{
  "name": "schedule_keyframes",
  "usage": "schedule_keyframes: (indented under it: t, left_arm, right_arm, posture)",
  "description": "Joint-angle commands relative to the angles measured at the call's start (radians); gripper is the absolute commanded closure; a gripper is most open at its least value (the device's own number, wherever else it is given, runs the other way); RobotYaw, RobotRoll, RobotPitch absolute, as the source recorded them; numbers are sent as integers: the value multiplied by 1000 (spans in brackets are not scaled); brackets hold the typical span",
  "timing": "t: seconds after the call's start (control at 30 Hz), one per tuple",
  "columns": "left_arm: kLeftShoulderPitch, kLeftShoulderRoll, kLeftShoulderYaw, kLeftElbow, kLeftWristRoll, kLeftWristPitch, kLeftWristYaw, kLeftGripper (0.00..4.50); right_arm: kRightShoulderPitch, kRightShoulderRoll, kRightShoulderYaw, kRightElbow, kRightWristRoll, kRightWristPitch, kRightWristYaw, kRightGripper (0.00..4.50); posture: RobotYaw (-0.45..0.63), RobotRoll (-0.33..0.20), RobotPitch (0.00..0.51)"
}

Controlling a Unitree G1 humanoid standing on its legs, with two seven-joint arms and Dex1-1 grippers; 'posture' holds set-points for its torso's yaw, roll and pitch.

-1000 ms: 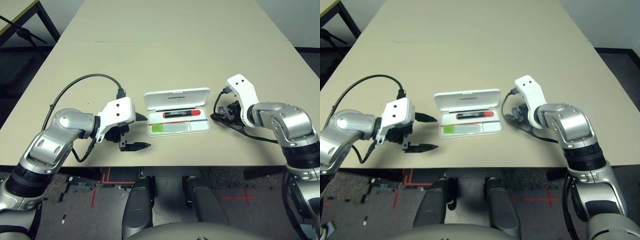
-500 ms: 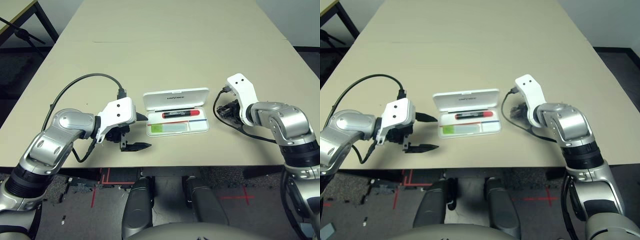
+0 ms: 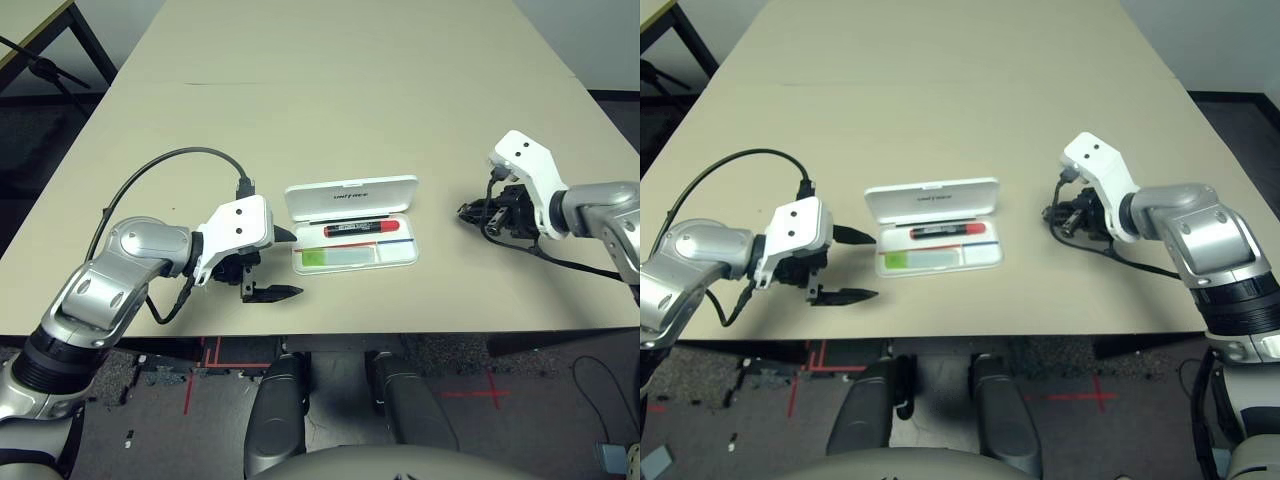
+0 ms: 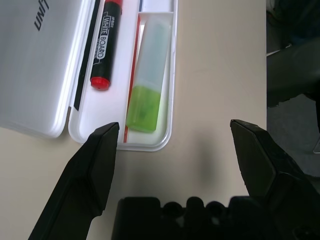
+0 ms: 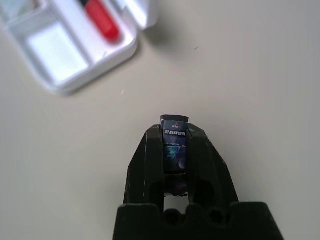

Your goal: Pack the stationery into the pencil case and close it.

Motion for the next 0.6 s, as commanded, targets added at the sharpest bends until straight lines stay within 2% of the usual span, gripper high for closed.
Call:
schedule_keyframes:
  t: [0.03, 0.33, 0.6]
  left_arm:
    - [-10, 6, -16, 3, 6, -11, -12, 0]
    - [56, 39, 36, -83, -27, 28, 5, 0]
    - [49, 51, 49, -96, -36, 59, 15, 0]
  right_arm:
    - [-37, 6, 35, 105, -41, -189, 115, 4165]
    - [-118, 115, 46, 115, -15, -224, 250, 4165]
    - [-190, 189, 82, 102, -23, -221, 327, 4165]
  posture:
    - [57, 0, 183]
    - [100, 0, 184]
    - [127, 0, 185]
